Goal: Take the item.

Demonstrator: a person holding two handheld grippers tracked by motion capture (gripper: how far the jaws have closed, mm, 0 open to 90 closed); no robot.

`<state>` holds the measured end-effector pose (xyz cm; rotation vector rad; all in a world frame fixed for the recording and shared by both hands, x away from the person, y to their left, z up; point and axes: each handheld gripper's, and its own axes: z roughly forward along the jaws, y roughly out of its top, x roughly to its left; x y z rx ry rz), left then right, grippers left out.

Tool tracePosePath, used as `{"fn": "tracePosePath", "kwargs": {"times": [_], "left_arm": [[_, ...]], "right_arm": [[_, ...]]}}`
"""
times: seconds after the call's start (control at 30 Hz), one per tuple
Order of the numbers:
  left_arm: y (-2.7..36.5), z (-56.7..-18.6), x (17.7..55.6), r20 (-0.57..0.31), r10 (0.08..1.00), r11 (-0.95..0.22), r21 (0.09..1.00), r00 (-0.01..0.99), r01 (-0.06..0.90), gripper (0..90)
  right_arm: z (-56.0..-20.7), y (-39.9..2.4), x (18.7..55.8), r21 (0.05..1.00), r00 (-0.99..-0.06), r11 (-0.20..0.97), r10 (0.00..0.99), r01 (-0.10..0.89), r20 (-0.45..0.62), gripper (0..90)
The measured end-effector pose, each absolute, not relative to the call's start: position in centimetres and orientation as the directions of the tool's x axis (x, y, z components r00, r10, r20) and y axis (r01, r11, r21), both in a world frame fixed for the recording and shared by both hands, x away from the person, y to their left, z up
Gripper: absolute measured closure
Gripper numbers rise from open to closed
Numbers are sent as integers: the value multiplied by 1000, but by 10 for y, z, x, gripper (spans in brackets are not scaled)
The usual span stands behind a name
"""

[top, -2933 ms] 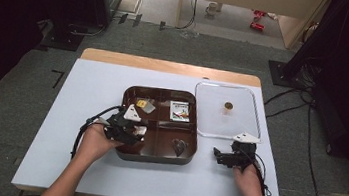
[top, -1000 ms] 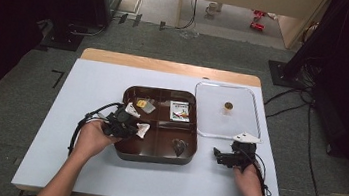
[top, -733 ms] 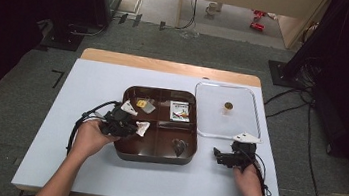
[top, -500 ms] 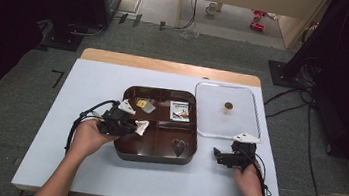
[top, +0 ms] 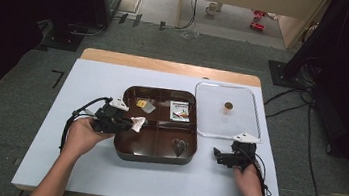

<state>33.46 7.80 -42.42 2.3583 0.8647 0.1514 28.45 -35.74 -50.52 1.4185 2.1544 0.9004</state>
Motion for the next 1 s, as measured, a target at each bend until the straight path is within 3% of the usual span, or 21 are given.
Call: {"fn": "tracePosePath", "kwargs": {"times": [1.0], "left_arm": [[123,-401,334,-132,673,-475,677,727,562,871]], "right_arm": [[-505,-357,285,705,-400,275,916,654,15,0]]}}
